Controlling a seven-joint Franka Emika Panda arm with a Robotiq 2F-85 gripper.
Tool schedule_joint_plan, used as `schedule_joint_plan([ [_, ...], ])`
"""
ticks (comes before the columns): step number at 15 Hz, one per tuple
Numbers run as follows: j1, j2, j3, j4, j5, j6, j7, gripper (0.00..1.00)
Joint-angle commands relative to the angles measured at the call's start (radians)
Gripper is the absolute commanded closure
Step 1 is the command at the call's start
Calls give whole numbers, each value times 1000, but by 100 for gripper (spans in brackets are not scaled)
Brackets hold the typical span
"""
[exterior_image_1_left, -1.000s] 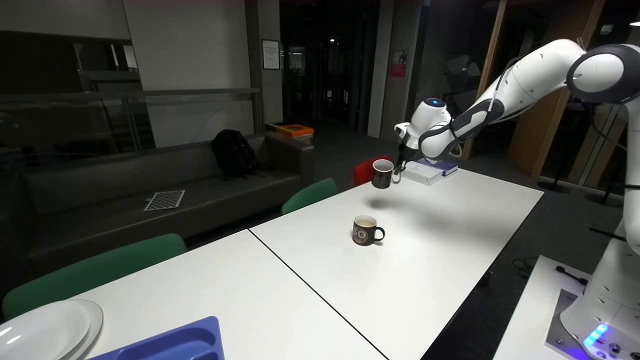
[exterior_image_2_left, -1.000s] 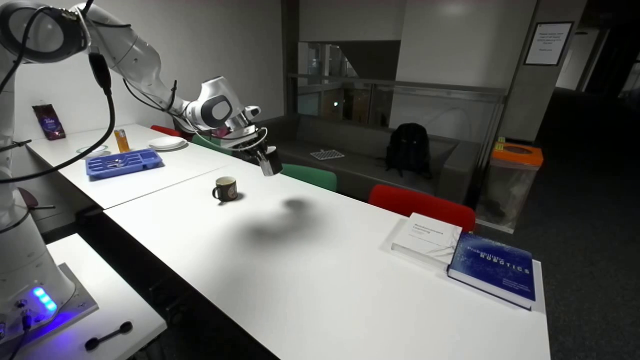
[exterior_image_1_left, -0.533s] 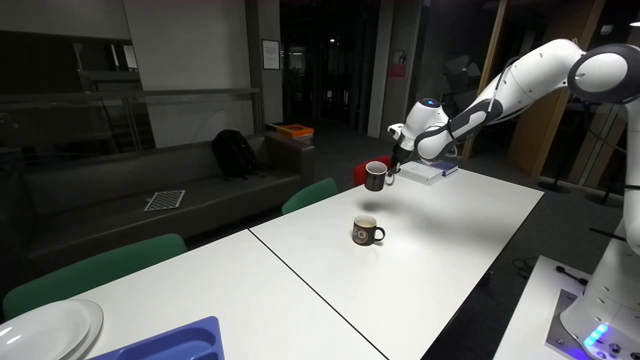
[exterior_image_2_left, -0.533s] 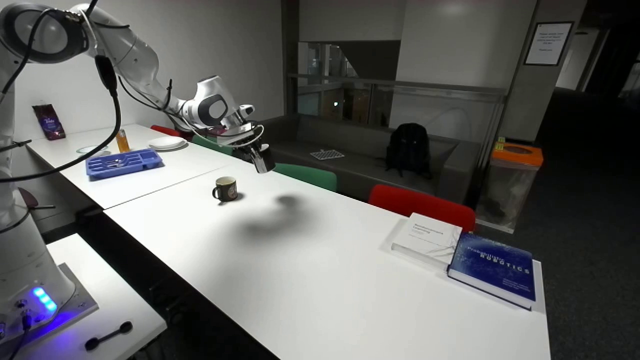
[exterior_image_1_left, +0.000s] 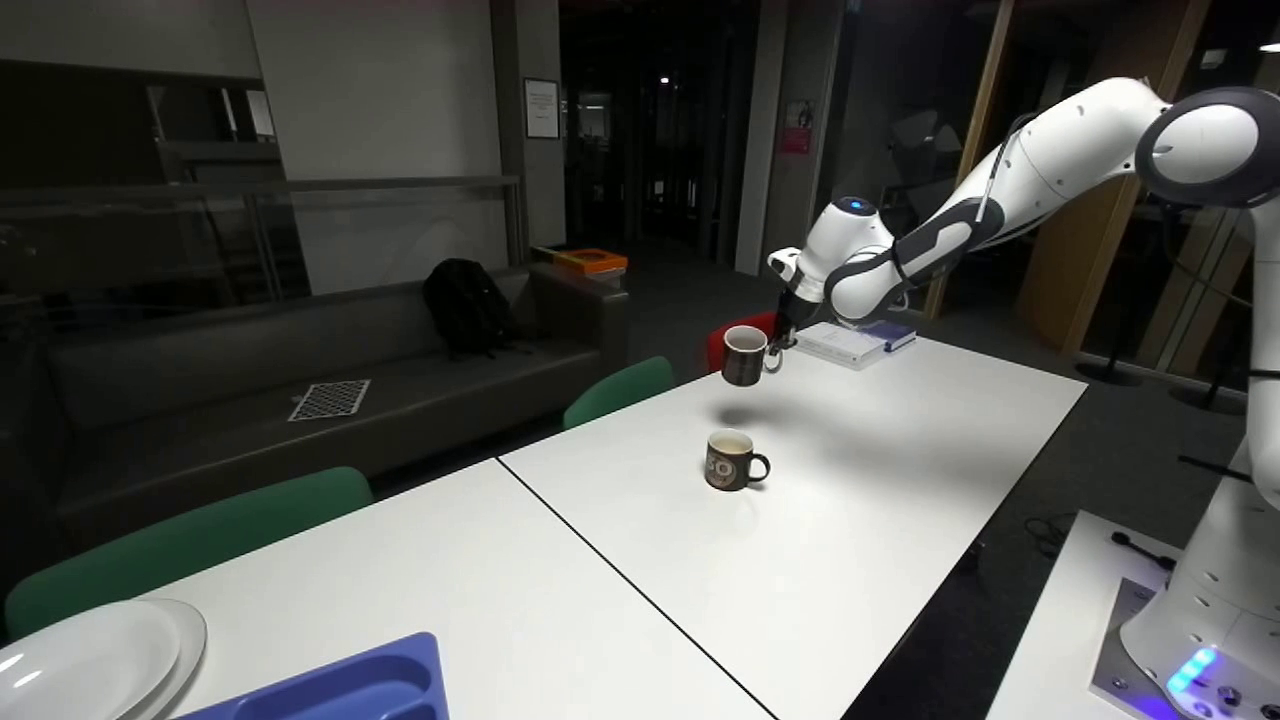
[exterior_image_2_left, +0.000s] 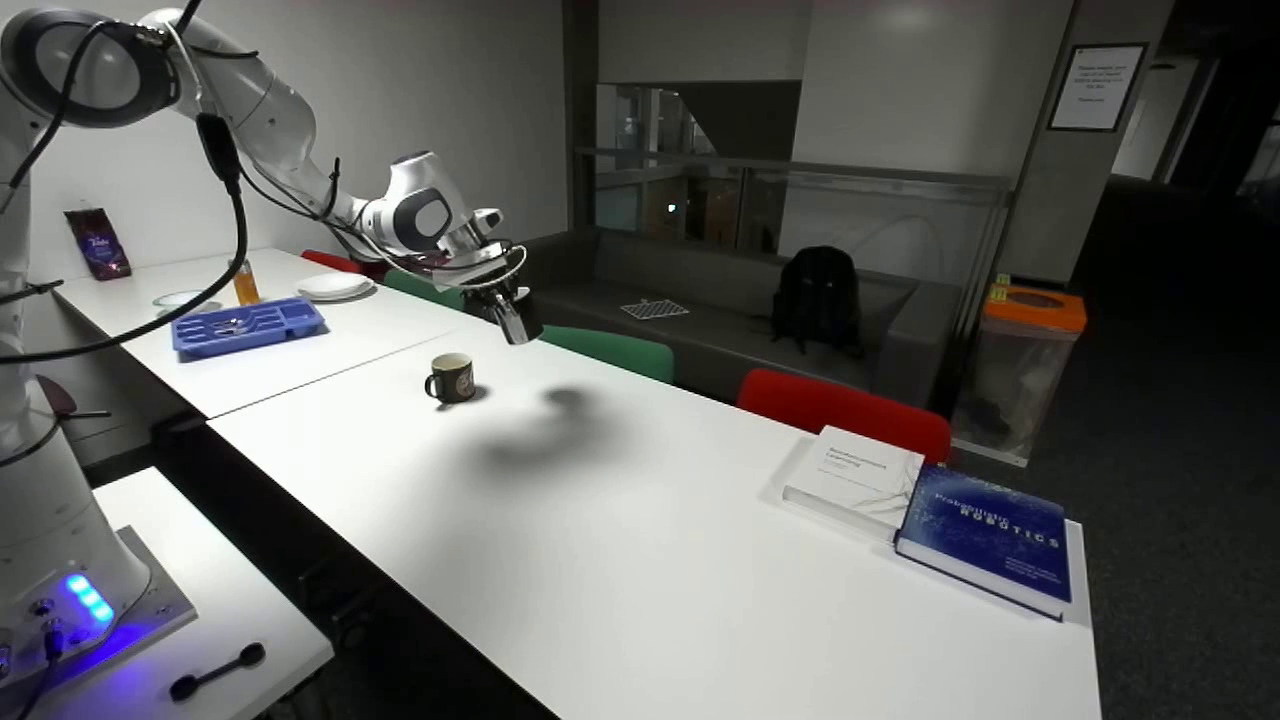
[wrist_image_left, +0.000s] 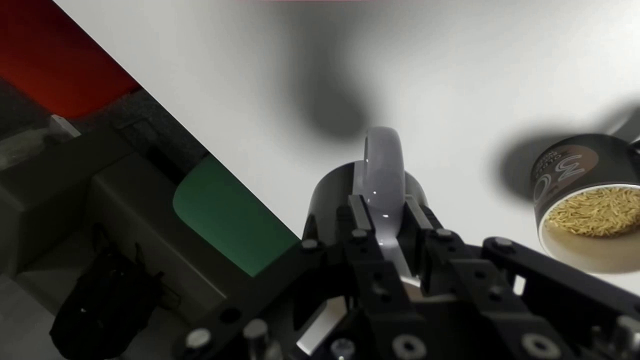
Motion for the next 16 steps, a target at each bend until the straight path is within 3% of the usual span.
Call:
schedule_joint_plan([
  [1, -1, 0, 2, 1, -5, -1, 6, 80],
  [7, -2, 1, 2, 3, -5, -1, 5, 80],
  [8, -2, 1, 2, 3, -5, -1, 5, 95],
  [13, 12, 15, -8, 4, -25, -8, 25, 95],
  [16, 47, 6, -51, -4, -85, 14, 103, 95],
])
